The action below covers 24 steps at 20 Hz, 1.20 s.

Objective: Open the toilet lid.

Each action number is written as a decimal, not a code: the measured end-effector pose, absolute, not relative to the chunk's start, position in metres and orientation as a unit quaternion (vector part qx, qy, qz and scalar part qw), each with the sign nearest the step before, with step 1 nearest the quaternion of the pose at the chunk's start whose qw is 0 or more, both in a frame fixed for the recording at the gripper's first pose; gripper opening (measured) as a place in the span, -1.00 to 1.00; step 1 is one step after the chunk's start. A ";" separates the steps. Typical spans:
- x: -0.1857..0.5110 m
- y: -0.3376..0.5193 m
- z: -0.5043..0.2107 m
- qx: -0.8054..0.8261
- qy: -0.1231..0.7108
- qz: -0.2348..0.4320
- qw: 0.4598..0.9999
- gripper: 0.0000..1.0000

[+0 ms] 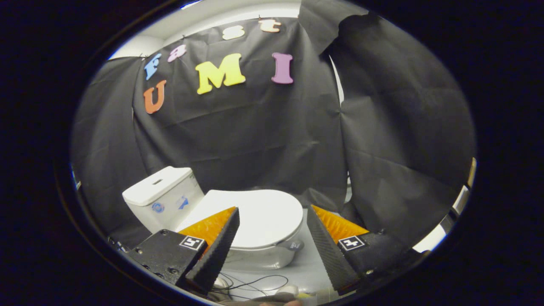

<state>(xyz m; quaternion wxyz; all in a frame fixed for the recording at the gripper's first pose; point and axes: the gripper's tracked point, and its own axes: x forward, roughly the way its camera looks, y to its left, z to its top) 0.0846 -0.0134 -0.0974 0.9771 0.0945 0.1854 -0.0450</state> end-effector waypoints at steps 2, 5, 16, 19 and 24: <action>0.094 -0.015 -0.113 0.109 0.216 -0.049 0.969 0.98; 0.110 -0.022 -0.141 0.128 0.257 -0.062 0.956 0.98; 0.144 -0.067 -0.236 0.256 0.378 -0.098 0.884 0.97; 0.146 -0.069 -0.254 0.290 0.389 -0.090 0.870 0.95; 0.151 -0.066 -0.279 0.317 0.414 -0.075 0.850 0.95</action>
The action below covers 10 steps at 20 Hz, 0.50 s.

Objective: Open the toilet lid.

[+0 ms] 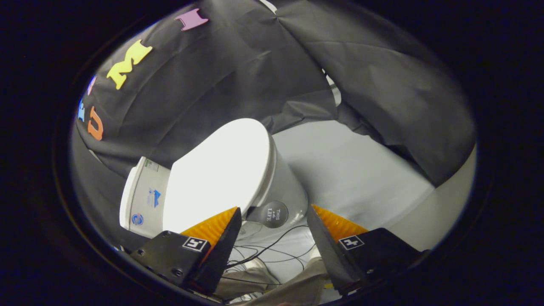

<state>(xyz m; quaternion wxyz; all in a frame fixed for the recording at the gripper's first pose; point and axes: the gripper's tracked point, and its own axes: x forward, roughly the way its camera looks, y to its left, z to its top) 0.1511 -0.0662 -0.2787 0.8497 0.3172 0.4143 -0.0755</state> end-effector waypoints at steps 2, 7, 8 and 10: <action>0.155 -0.066 -0.290 0.336 0.427 -0.077 0.836 0.93; 0.156 -0.064 -0.307 0.391 0.430 -0.066 0.811 0.89; 0.156 -0.059 -0.310 0.402 0.431 -0.064 0.806 0.84; 0.155 -0.055 -0.316 0.424 0.436 -0.063 0.791 0.71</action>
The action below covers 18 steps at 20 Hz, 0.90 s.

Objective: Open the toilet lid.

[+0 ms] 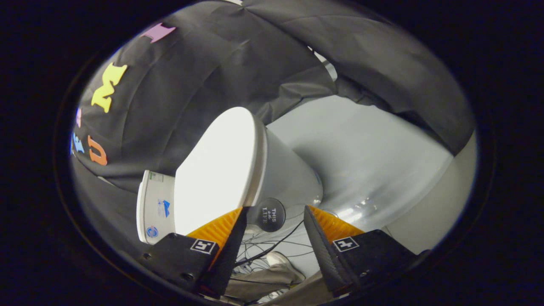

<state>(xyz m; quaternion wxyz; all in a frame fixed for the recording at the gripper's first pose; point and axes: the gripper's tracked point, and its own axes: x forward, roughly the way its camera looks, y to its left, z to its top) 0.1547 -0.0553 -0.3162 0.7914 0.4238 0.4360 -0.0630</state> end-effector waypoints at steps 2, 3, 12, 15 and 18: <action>0.155 -0.053 -0.316 0.441 0.432 -0.057 0.784 0.65; 0.156 -0.054 -0.317 0.445 0.428 -0.058 0.785 0.64; 0.167 -0.040 -0.320 0.491 0.423 -0.046 0.760 -0.12; 0.165 -0.045 -0.318 0.500 0.420 -0.045 0.756 -0.22; 0.165 -0.048 -0.316 0.513 0.417 -0.061 0.747 -0.43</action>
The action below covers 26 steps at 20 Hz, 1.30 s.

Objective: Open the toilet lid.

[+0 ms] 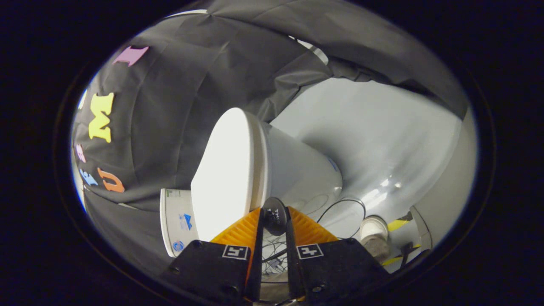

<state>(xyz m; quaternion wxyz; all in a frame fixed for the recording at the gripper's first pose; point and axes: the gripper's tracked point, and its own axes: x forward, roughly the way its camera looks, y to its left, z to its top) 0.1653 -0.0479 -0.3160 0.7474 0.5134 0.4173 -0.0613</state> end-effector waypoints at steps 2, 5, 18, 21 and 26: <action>0.165 -0.048 -0.316 0.509 0.420 -0.065 0.749 -0.47; 0.165 -0.046 -0.310 0.511 0.420 -0.074 0.746 -0.51; 0.176 -0.041 -0.260 0.497 0.399 -0.087 0.765 -0.75; 0.177 -0.040 -0.248 0.492 0.394 -0.088 0.771 -0.75; 0.179 -0.032 -0.217 0.457 0.394 -0.082 0.793 -0.76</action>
